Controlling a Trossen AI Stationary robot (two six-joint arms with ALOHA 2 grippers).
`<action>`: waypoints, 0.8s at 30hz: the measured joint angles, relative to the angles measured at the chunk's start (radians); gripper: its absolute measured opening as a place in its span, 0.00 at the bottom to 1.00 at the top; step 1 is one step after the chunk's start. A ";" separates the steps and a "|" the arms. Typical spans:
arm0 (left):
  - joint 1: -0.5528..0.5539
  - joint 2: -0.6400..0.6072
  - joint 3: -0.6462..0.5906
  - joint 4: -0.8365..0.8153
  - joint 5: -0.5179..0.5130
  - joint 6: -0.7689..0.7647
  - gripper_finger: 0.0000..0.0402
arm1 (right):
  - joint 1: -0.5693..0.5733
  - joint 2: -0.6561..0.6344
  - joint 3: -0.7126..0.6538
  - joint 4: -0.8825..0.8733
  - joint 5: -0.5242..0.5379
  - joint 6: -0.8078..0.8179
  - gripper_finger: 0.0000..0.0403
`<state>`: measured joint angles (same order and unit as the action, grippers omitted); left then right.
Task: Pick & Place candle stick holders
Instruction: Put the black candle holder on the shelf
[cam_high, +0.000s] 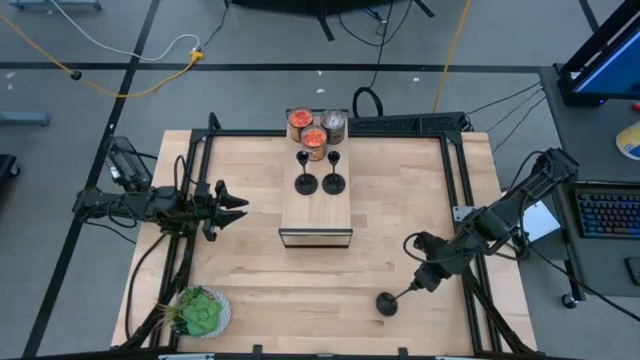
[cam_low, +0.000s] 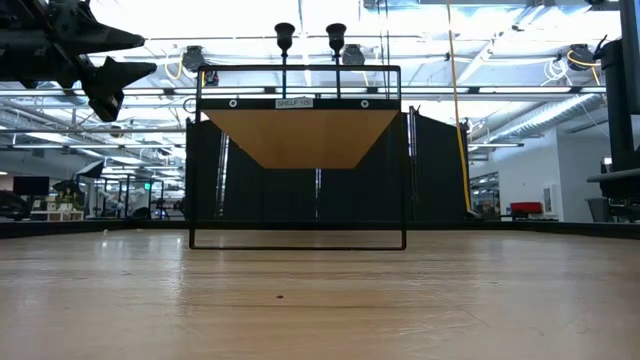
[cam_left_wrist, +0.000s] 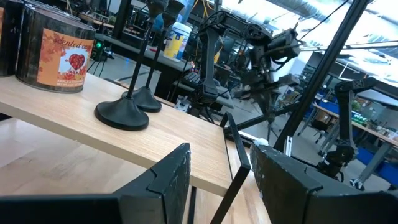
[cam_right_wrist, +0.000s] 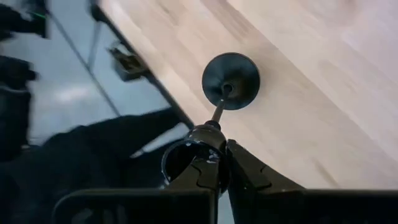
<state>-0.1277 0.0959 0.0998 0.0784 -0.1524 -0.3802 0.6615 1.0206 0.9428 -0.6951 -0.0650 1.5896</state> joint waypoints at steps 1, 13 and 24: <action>0.000 0.000 0.000 0.000 0.000 0.000 0.44 | -0.006 0.000 0.000 0.019 0.008 -0.008 0.01; 0.000 0.000 0.000 0.000 0.000 -0.007 0.44 | -0.077 -0.001 0.001 0.174 0.069 -0.144 0.01; 0.000 0.000 0.000 0.000 0.000 -0.022 0.44 | -0.174 -0.001 0.013 0.385 0.094 -0.304 0.01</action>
<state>-0.1278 0.0959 0.0998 0.0787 -0.1520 -0.4022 0.4875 1.0199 0.9562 -0.3105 0.0289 1.2855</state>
